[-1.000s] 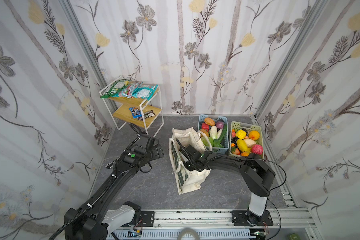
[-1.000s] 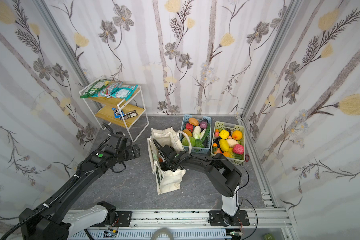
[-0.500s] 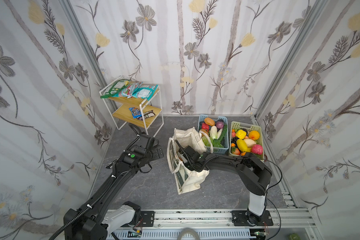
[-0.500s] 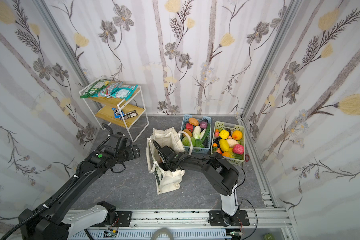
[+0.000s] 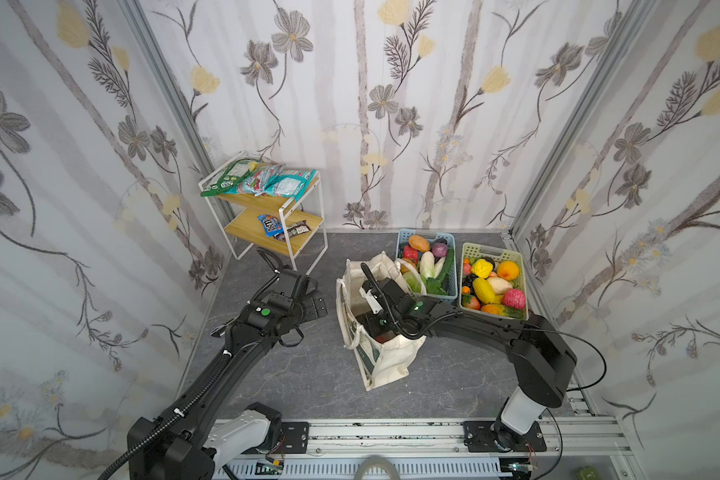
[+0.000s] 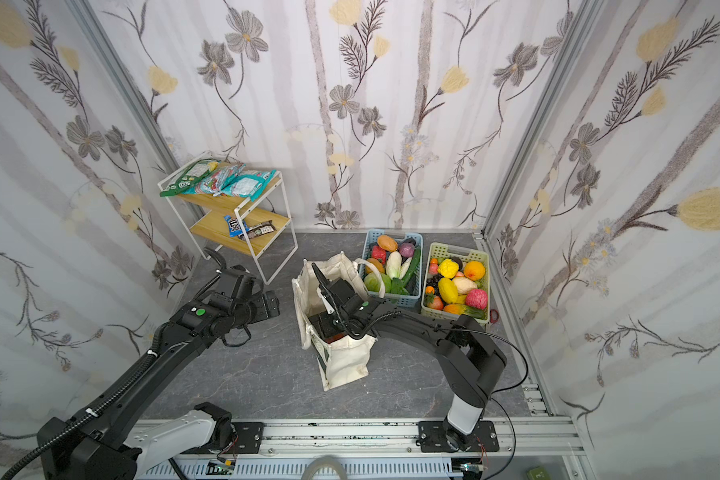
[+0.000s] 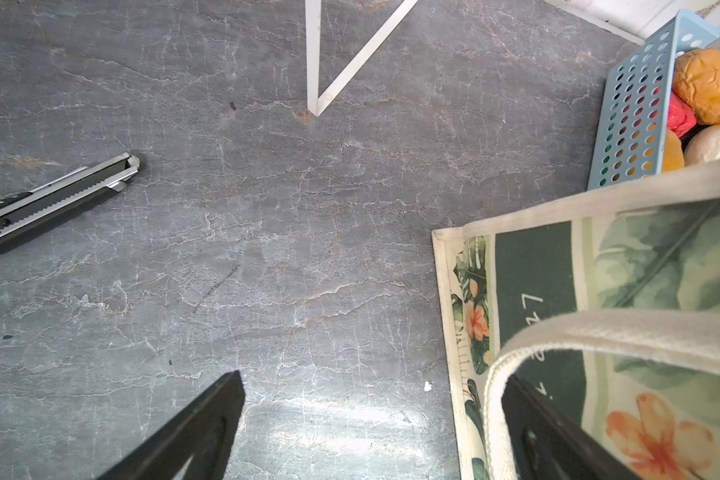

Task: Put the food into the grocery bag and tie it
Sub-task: 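Open the right gripper and withdraw it toward the fruit basket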

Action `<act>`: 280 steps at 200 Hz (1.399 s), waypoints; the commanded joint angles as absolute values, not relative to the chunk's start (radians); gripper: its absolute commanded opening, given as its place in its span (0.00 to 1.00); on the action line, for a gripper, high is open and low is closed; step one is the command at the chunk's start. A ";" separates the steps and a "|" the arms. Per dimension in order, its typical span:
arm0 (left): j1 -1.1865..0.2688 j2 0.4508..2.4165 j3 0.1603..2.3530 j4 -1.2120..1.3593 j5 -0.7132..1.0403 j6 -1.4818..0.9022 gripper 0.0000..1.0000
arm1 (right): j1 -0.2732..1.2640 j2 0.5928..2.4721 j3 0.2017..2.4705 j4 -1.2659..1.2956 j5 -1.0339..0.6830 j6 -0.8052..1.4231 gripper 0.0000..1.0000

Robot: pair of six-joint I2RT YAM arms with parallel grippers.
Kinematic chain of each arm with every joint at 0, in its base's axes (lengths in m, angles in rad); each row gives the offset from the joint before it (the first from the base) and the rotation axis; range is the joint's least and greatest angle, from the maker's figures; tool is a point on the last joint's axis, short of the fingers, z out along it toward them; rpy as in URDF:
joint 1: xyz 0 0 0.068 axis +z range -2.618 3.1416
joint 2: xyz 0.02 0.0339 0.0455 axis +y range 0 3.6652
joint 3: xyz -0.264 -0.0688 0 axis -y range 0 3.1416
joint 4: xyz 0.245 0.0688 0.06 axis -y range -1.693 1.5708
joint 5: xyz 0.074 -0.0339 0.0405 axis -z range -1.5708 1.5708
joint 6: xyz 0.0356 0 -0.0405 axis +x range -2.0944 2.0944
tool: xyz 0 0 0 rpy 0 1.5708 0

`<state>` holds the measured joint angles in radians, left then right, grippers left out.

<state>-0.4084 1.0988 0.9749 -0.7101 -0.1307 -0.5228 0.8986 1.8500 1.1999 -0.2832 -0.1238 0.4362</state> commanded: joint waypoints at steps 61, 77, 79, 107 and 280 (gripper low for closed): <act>-0.407 1.113 0.943 -0.680 -0.144 -0.541 1.00 | 0.864 1.675 1.231 -0.316 -0.093 0.427 1.00; -0.409 1.124 0.946 -0.668 -0.144 -0.544 1.00 | 0.861 1.657 1.243 -0.318 -0.095 0.426 1.00; -0.409 1.126 0.946 -0.669 -0.145 -0.545 1.00 | 0.859 1.654 1.245 -0.318 -0.096 0.426 1.00; -0.408 1.129 0.958 -0.653 -0.138 -0.557 1.00 | 0.859 1.624 1.263 -0.311 -0.097 0.421 1.00; -0.377 1.209 1.124 -0.659 -0.048 -0.532 1.00 | 0.472 1.386 1.078 -0.335 0.013 0.402 0.96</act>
